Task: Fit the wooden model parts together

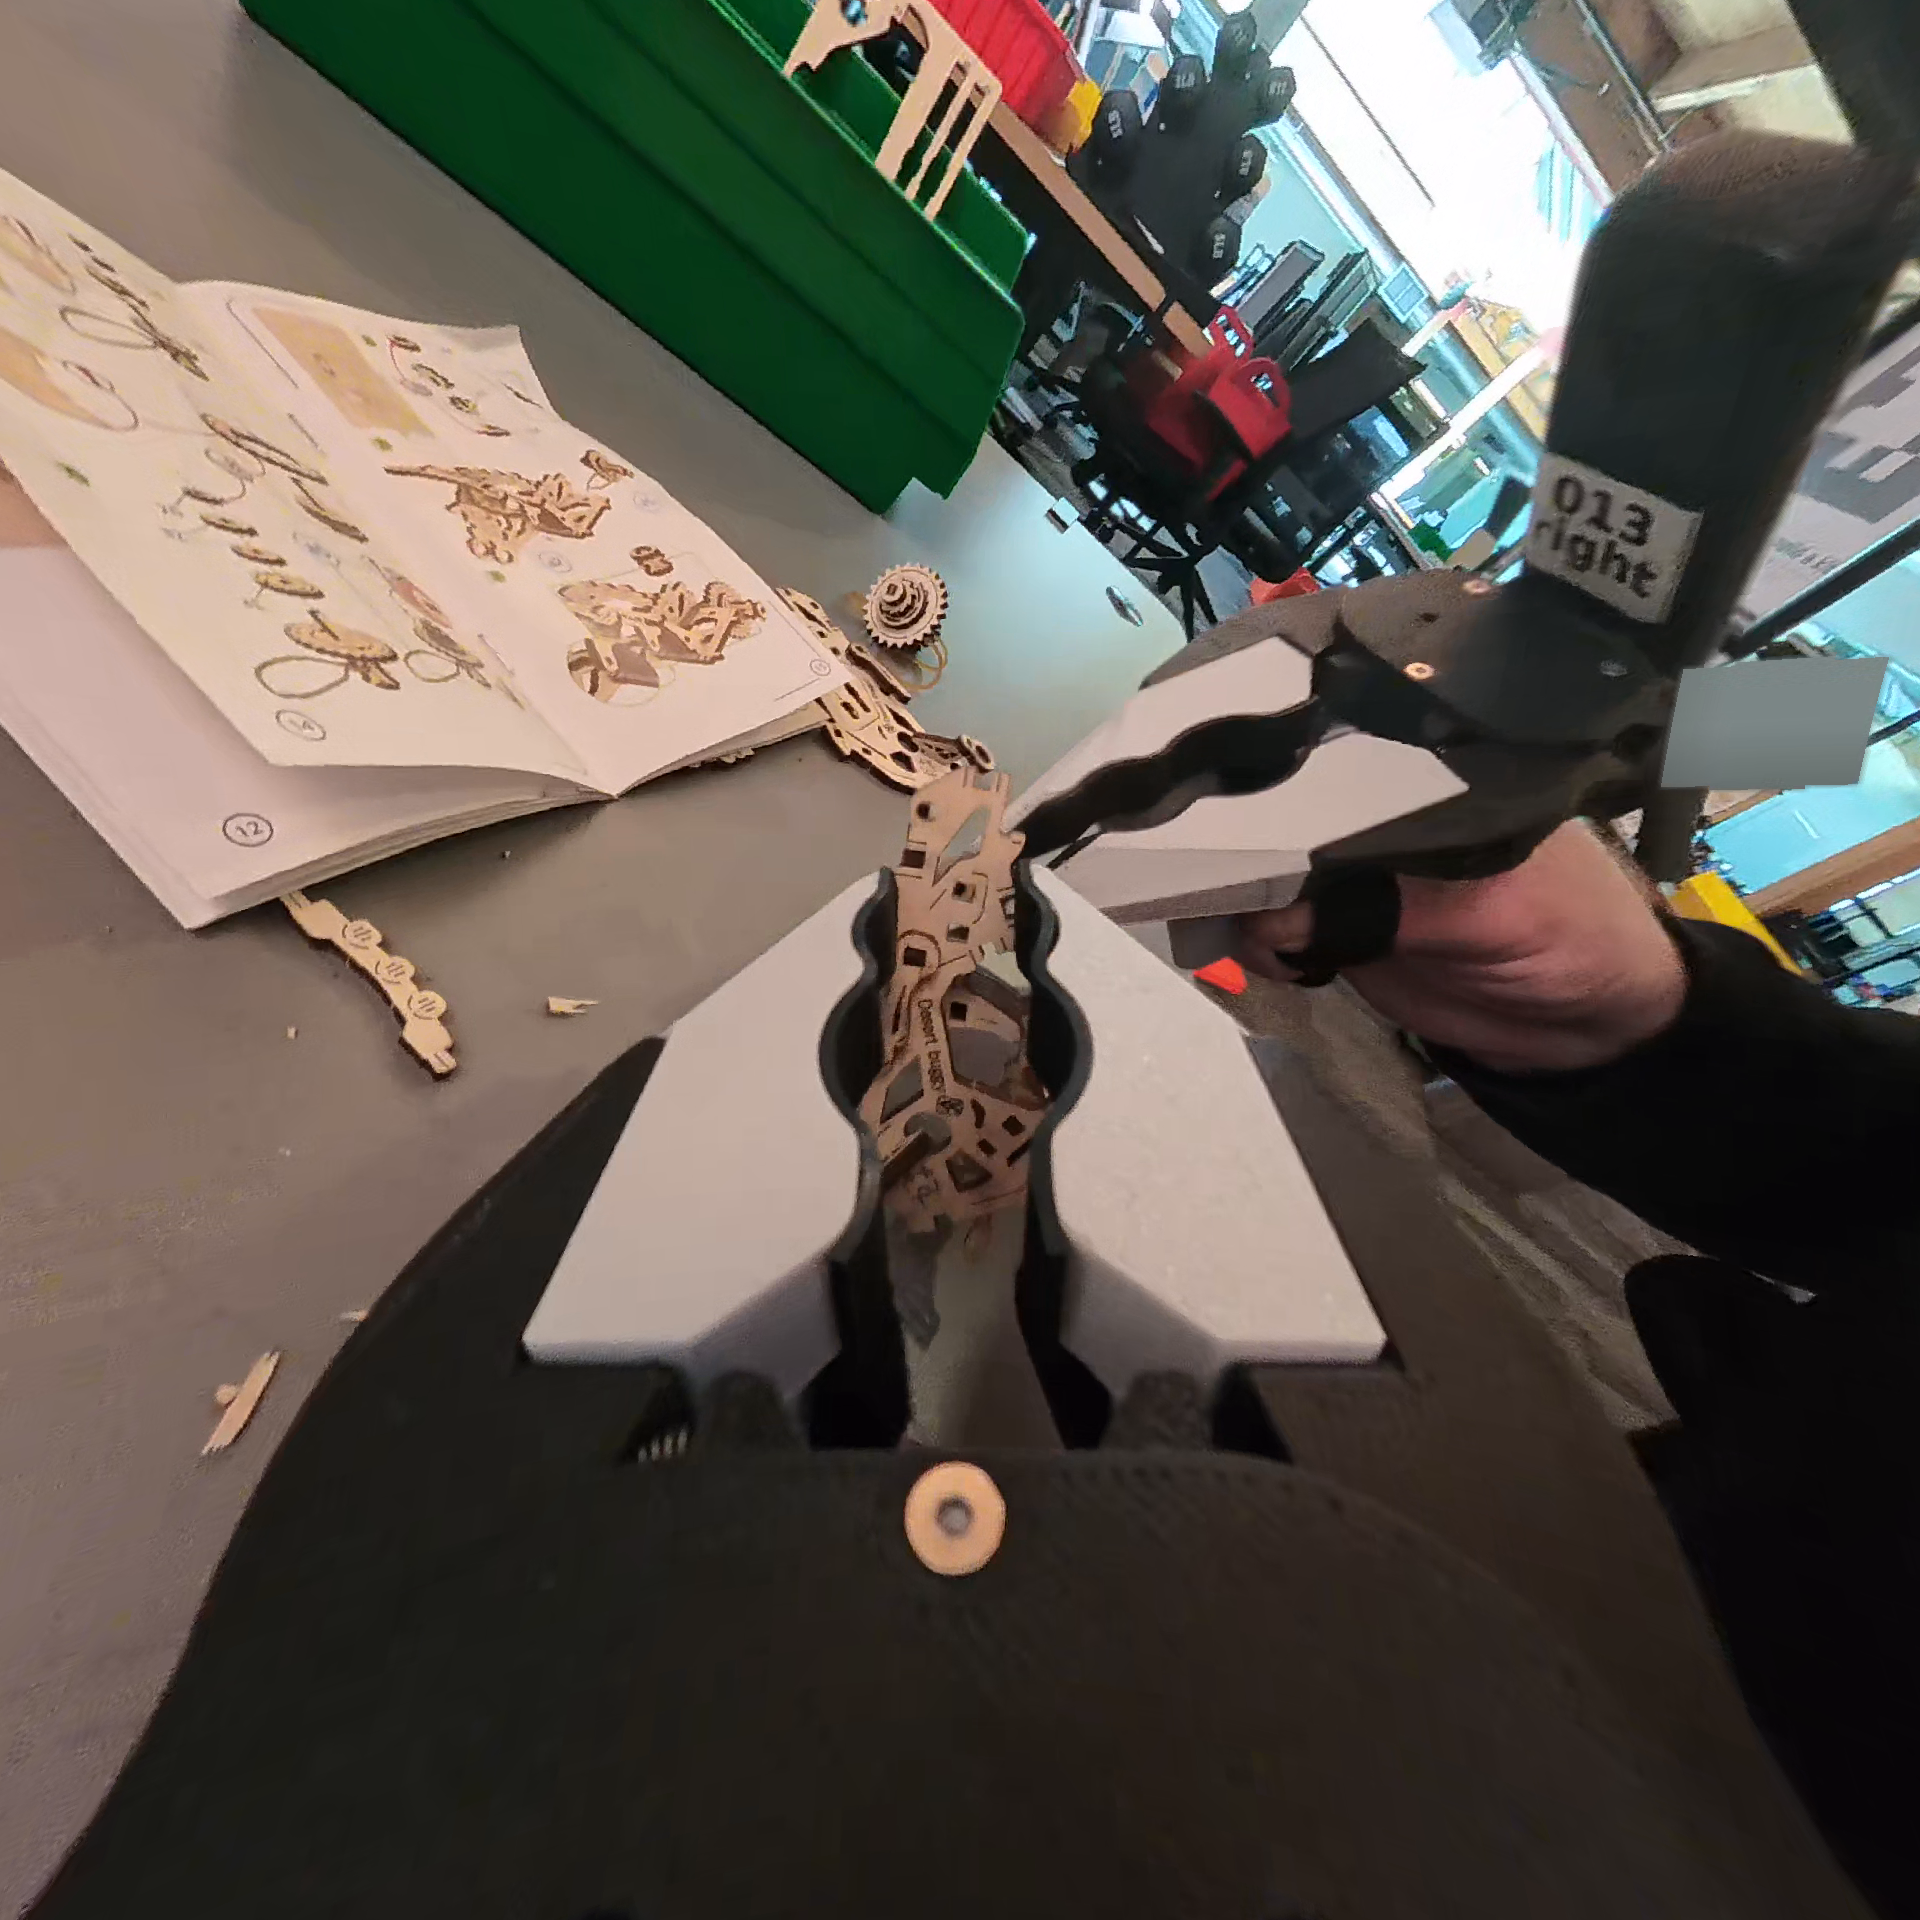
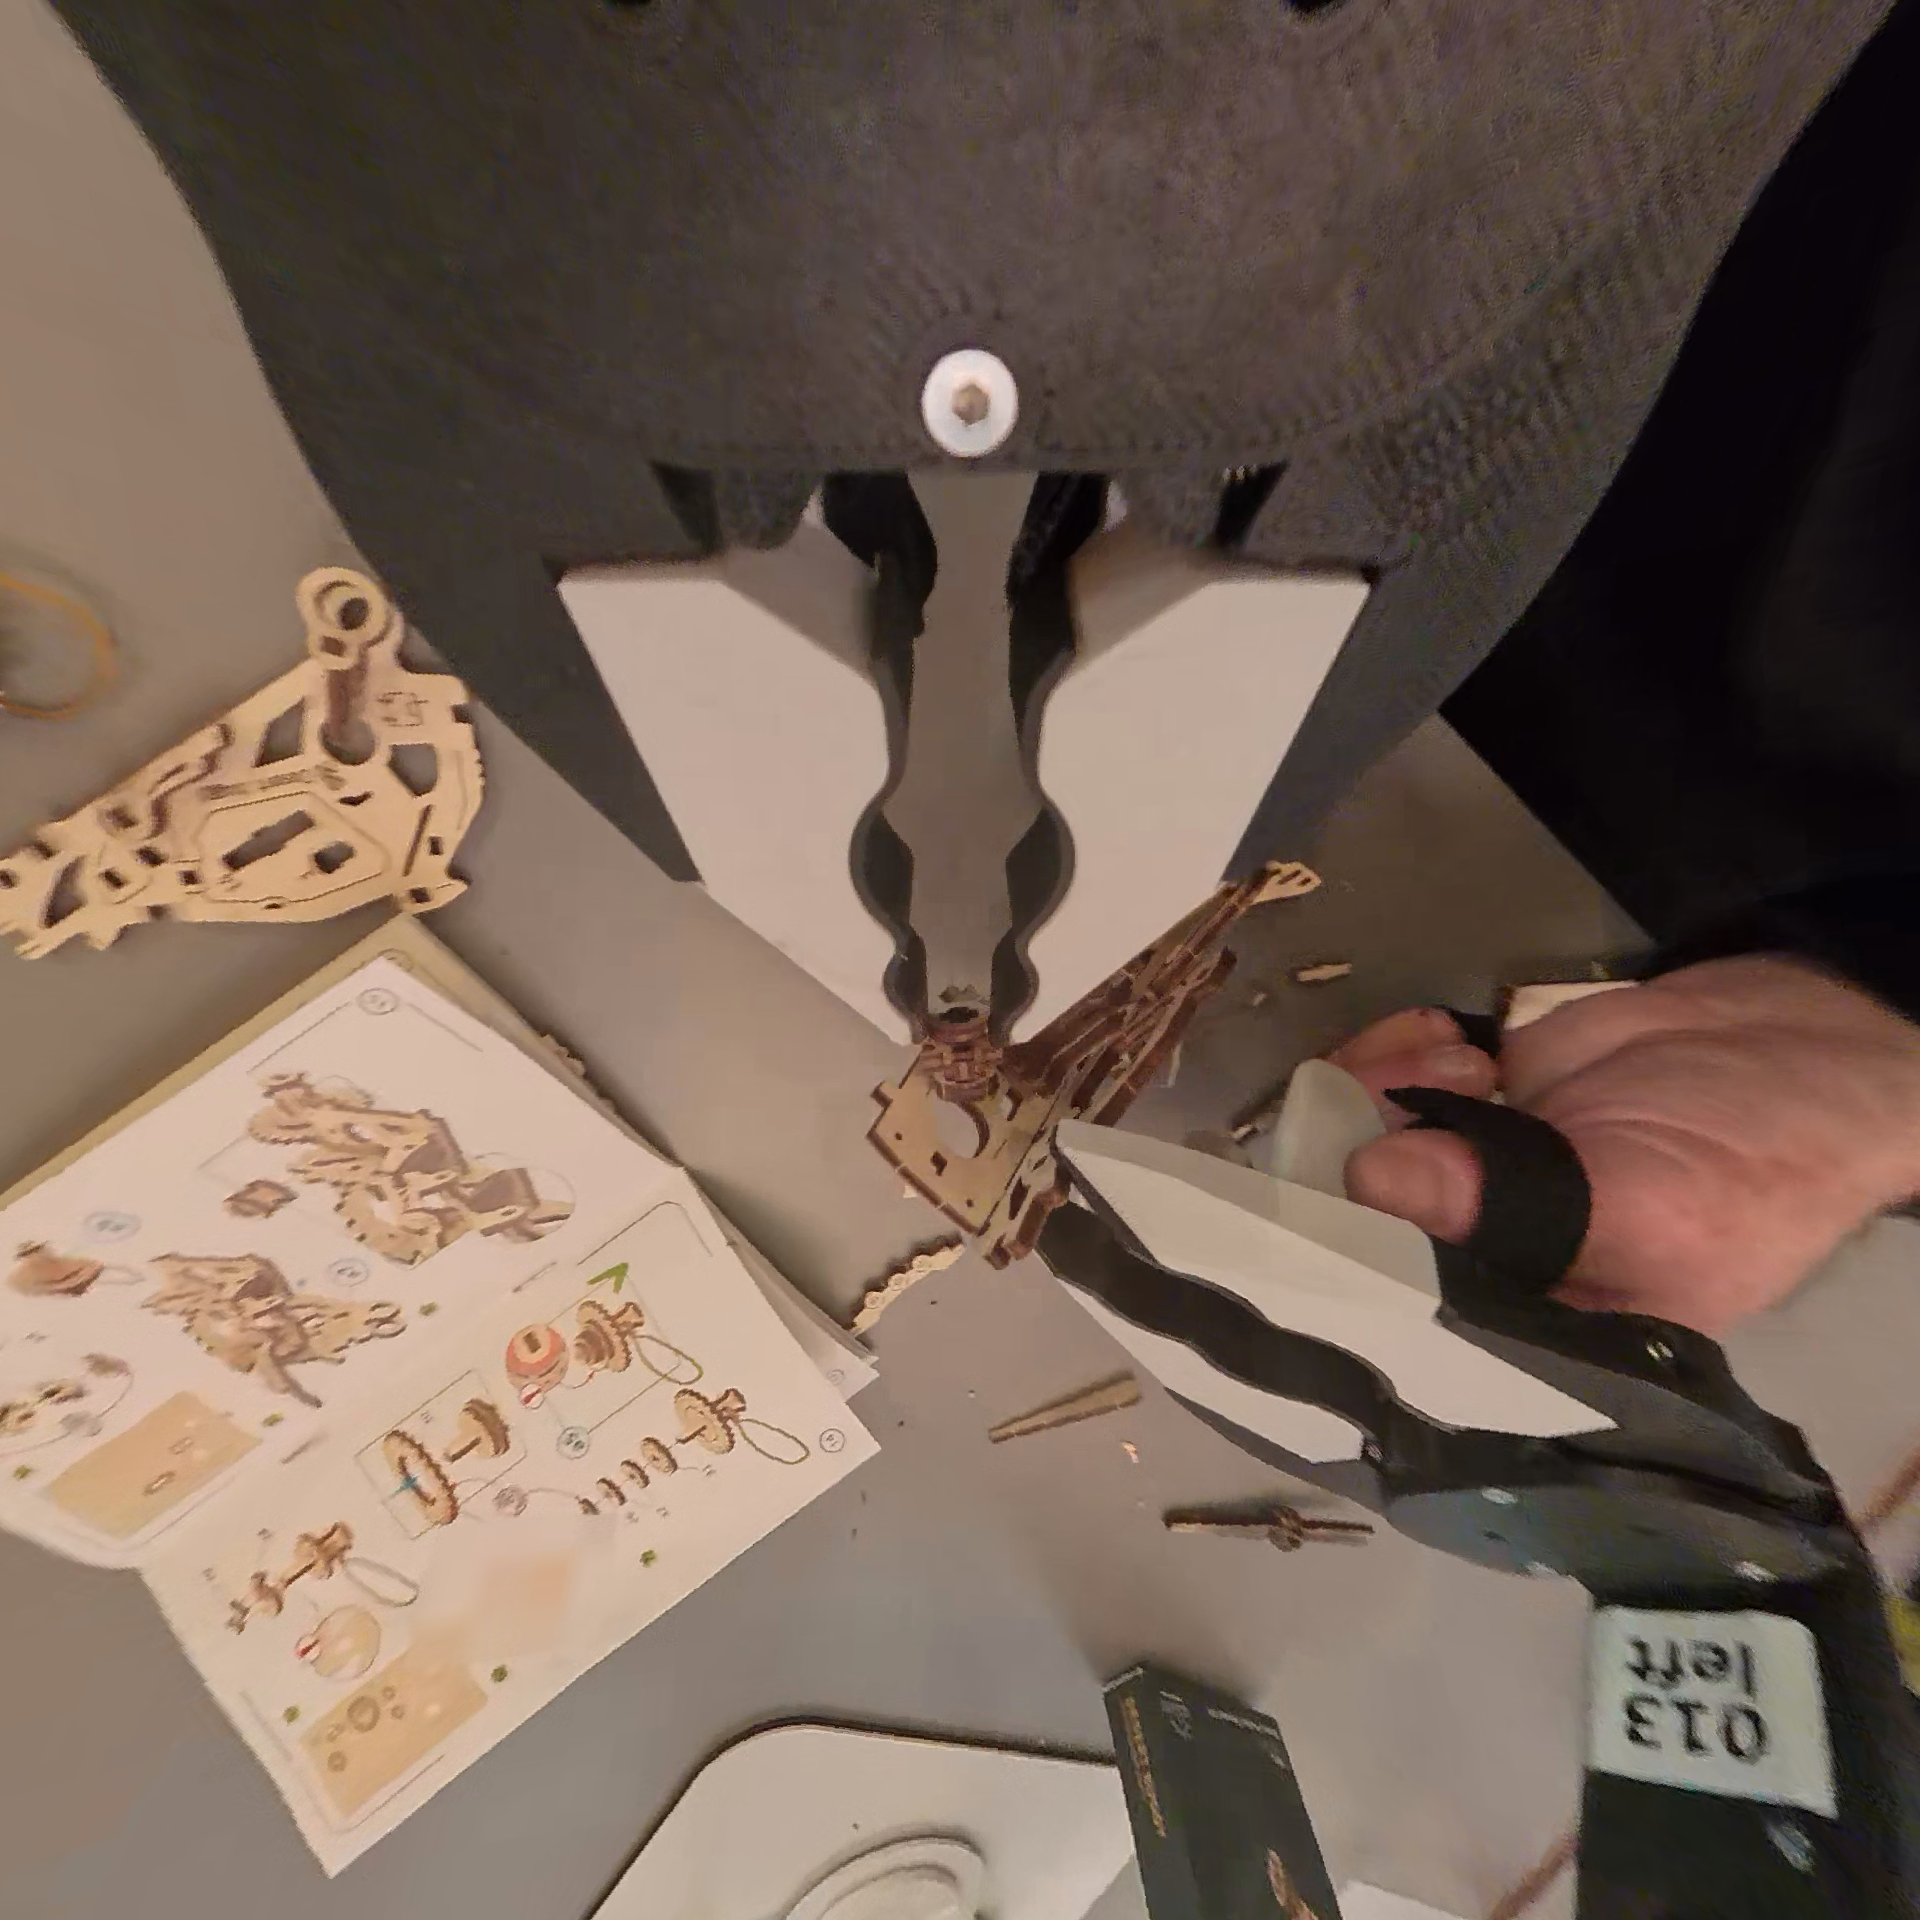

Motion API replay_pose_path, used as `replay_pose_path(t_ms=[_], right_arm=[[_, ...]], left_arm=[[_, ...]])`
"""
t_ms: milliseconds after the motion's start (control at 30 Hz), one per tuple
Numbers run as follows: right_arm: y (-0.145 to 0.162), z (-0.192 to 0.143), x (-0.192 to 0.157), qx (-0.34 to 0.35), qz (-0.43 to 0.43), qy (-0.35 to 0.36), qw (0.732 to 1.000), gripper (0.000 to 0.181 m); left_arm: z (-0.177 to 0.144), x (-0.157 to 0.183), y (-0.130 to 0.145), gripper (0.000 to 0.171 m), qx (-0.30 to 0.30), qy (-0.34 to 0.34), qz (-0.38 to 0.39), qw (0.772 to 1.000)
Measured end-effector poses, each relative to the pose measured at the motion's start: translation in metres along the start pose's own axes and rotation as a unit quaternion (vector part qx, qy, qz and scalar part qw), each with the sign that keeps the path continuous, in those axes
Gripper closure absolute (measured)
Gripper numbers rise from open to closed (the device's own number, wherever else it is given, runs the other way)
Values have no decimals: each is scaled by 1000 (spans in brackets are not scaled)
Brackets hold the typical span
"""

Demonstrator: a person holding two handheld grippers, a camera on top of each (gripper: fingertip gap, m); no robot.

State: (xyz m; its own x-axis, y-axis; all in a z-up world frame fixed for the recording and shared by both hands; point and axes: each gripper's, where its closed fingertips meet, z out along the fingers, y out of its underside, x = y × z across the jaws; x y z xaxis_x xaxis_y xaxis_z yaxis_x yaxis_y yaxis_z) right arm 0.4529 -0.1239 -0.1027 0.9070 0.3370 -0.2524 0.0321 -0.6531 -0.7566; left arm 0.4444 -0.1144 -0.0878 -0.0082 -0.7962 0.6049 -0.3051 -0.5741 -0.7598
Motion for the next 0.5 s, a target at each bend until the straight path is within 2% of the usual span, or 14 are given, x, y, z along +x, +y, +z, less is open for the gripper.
replay_pose_path(t_ms=[100, 300, 500], right_arm=[[-3, 1, -1, 1, -4, 10, 1000, 172], [-10, -1, 1, 26, 49, 0, 998, 173], [-17, -4, -1, 54, 81, -10, 995, 173]], left_arm=[[1, 0, -2, 152, 7, -12, 15, 1000], [1, 4, -5, 152, 10, -76, 116, 990], [0, 8, -10, 152, 20, -106, 180, 978]])
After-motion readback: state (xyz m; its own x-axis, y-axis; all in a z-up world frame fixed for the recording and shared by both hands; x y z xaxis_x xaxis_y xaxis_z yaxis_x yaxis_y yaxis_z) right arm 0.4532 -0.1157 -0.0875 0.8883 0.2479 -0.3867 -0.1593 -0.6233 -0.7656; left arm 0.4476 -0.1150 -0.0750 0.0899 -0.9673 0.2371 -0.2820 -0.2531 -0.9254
